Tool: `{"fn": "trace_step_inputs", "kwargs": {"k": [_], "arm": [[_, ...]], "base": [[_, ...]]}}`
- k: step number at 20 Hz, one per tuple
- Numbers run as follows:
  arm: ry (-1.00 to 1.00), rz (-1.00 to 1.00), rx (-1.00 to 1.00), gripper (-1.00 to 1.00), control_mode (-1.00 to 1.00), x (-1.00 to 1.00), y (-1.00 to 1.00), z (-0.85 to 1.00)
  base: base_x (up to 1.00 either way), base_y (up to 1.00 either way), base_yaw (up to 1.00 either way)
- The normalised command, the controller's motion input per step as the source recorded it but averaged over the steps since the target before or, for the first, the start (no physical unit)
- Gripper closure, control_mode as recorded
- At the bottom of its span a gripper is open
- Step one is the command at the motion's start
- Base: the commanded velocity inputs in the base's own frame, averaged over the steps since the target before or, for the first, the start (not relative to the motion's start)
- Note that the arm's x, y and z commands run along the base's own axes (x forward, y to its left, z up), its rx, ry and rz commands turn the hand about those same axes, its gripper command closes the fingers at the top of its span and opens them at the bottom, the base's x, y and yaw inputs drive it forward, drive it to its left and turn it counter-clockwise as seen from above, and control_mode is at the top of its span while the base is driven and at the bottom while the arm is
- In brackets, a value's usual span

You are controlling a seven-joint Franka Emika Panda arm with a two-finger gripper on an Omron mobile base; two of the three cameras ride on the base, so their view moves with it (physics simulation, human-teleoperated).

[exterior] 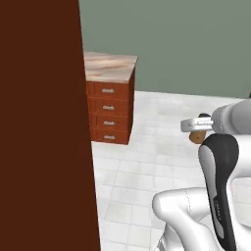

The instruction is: Take 2 condiments from the cabinet and move them on the counter near the stove.Make sure the condiments are lined up with each other, next to each other.

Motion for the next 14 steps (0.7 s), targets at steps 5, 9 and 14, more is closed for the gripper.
{"fn": "trace_step_inputs", "kwargs": {"k": [5,9,14], "arm": [[0.0,0.0,0.0,1.0,1.0,0.0,0.0,0.0],[0.0,0.0,0.0,1.0,1.0,0.0,0.0,0.0],[0.0,0.0,0.0,1.0,1.0,0.0,0.0,0.0]], "base": [[0.59,0.0,0.37],[0.99,0.0,0.31],[0.93,-0.02,0.36]]}}
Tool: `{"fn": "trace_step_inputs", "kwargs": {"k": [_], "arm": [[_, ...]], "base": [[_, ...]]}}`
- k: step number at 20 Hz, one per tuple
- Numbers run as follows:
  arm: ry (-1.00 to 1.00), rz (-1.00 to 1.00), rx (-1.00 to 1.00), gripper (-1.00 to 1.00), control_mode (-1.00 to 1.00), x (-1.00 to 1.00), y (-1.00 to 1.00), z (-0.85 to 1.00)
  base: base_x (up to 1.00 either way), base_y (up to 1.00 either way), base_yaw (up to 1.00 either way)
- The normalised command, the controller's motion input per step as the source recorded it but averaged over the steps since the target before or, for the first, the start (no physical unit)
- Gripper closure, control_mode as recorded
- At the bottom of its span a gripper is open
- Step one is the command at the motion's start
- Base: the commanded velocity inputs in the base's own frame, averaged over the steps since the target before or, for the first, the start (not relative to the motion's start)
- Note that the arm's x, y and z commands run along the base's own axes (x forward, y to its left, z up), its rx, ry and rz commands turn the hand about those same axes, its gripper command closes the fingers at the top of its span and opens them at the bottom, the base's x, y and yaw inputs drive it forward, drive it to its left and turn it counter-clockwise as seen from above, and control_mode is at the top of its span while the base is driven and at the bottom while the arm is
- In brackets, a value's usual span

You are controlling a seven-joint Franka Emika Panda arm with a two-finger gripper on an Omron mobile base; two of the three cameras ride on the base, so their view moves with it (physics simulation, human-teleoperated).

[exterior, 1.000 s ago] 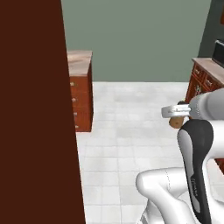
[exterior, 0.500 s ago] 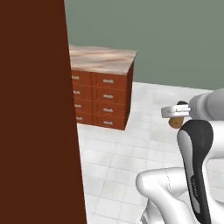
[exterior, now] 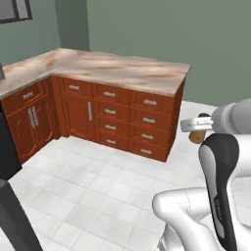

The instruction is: Take 2 condiments from the cabinet and move them on the counter near the stove.Make sure the condiments are lined up with each other, next to each other.

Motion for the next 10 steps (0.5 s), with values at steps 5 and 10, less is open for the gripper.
{"fn": "trace_step_inputs", "kwargs": {"k": [5,10], "arm": [[0.0,0.0,0.0,1.0,1.0,0.0,0.0,0.0],[0.0,0.0,0.0,1.0,1.0,0.0,0.0,0.0]], "base": [[0.4,-0.06,0.55],[0.18,-0.03,0.71]]}}
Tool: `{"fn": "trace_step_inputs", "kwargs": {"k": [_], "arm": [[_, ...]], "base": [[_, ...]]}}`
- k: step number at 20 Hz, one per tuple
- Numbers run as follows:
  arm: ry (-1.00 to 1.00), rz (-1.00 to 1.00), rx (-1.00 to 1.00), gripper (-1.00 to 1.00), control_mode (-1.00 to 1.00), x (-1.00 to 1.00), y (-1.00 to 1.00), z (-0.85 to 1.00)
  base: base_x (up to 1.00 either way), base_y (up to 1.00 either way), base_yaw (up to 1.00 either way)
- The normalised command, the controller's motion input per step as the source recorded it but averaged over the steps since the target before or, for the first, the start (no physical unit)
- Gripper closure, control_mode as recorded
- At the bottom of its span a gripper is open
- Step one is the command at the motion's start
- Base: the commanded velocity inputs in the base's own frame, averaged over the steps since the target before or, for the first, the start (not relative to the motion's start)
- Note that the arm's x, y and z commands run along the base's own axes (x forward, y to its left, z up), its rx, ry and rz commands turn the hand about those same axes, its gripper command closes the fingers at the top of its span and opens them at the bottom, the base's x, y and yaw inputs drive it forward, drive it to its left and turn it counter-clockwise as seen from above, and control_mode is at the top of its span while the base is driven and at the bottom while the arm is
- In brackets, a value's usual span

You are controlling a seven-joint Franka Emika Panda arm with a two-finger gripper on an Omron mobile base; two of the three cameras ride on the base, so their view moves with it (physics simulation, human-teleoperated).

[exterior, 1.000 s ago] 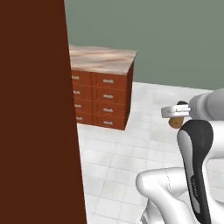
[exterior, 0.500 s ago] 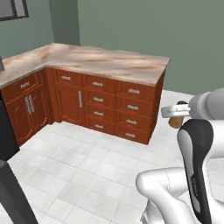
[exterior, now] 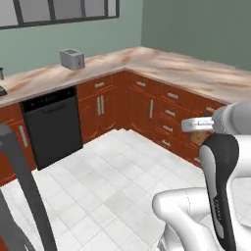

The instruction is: Take 2 condiments from the cabinet and move them on the counter near the stove.Make sure the condiments are lined up with each other, next to each other.

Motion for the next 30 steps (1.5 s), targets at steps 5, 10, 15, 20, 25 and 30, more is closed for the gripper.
{"fn": "trace_step_inputs", "kwargs": {"k": [5,10,15,20,25,30], "arm": [[0.0,0.0,0.0,1.0,1.0,0.0,0.0,0.0],[0.0,0.0,0.0,1.0,1.0,0.0,0.0,0.0],[0.0,0.0,0.0,1.0,1.0,0.0,0.0,0.0],[0.0,0.0,0.0,1.0,1.0,0.0,0.0,0.0],[0.0,0.0,0.0,1.0,1.0,0.0,0.0,0.0],[0.0,0.0,0.0,1.0,1.0,0.0,0.0,0.0]], "base": [[0.36,0.0,0.7],[0.46,-0.15,0.67],[0.51,-0.32,0.61],[0.56,-0.65,0.54],[0.49,-0.76,0.52],[0.45,-0.8,0.58]]}}
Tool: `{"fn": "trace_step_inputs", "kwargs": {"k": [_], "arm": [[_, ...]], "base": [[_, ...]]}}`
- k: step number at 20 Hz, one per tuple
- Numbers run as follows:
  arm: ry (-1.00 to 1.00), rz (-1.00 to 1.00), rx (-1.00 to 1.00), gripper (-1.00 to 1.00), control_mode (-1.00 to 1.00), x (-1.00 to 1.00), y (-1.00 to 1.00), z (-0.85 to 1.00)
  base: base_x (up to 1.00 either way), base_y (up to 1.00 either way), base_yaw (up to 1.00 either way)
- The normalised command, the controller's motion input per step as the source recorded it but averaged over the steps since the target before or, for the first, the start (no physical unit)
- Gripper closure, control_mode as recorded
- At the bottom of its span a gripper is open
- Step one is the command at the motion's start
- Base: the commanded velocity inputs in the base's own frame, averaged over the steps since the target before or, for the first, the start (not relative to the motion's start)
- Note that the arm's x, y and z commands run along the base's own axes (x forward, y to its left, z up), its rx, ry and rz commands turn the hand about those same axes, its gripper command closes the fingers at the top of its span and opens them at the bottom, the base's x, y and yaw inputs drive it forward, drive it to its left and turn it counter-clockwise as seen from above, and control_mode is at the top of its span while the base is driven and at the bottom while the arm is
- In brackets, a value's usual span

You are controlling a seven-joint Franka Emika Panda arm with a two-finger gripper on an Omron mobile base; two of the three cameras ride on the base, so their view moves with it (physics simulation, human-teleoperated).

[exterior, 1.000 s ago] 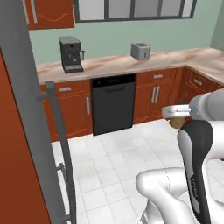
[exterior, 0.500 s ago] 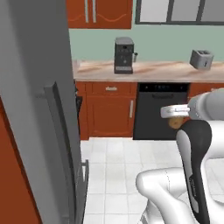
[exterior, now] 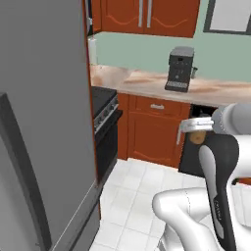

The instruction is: Take 2 condiments from the cabinet and move them on the counter near the stove.Make sure the condiments are lined up with each other, next to each other.

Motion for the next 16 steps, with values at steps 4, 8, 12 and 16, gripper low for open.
{"fn": "trace_step_inputs", "kwargs": {"k": [4,8,12,16], "arm": [[0.0,0.0,0.0,1.0,1.0,0.0,0.0,0.0],[0.0,0.0,0.0,1.0,1.0,0.0,0.0,0.0],[0.0,0.0,0.0,1.0,1.0,0.0,0.0,0.0],[0.0,0.0,0.0,1.0,1.0,0.0,0.0,0.0]], "base": [[0.5,-0.89,0.57],[0.82,-1.0,0.45],[0.68,-0.99,0.48],[0.47,-0.89,0.53]]}}
